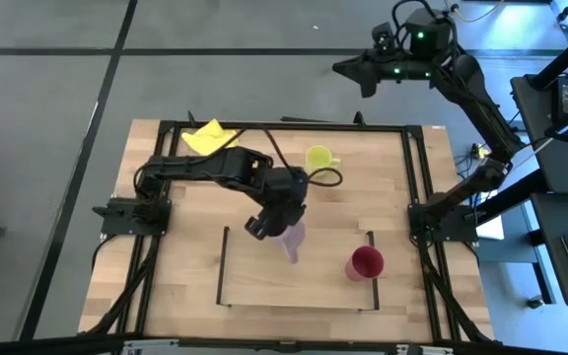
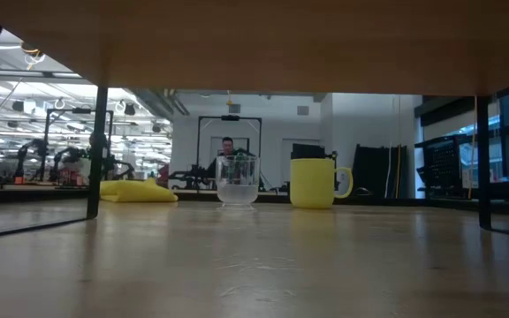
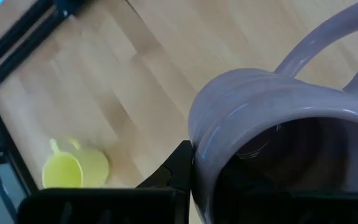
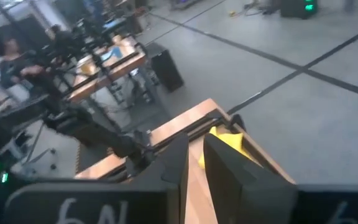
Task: Stack small to large cups/mugs on shelf
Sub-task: Put the purple mug on the shelf
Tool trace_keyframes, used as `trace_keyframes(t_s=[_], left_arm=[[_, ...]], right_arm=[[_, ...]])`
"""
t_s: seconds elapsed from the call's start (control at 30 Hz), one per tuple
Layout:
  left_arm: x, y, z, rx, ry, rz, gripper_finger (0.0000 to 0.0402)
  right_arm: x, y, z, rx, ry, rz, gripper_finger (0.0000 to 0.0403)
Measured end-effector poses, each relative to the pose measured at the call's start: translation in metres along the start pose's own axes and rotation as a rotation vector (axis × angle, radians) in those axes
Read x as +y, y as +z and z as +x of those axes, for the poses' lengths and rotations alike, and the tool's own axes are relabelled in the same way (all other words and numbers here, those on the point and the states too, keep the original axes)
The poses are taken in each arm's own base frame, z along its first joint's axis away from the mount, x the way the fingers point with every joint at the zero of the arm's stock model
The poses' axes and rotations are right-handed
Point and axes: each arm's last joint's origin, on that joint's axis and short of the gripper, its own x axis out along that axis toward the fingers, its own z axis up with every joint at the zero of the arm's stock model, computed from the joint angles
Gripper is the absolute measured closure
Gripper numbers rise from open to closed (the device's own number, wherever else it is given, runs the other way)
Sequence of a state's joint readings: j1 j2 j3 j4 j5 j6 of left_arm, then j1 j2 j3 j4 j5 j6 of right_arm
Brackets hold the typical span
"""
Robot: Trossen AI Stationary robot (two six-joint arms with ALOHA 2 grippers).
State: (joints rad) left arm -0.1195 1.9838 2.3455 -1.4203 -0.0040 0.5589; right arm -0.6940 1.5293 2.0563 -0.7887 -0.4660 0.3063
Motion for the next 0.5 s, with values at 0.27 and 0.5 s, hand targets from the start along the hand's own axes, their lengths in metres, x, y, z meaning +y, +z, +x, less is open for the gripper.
trace_keyframes(t_s=[0.27,0.5], left_arm=[[-0.014,0.019,0.004,-0.114,-0.050,0.050,0.0376],[-0.031,0.033,0.000,-0.192,-0.065,0.106,0.0376]], right_arm=[[0.021,-0.014,0.008,0.061,-0.048,0.036,0.0350],[0.053,-0.028,0.019,0.084,-0.079,0.035,0.0350]])
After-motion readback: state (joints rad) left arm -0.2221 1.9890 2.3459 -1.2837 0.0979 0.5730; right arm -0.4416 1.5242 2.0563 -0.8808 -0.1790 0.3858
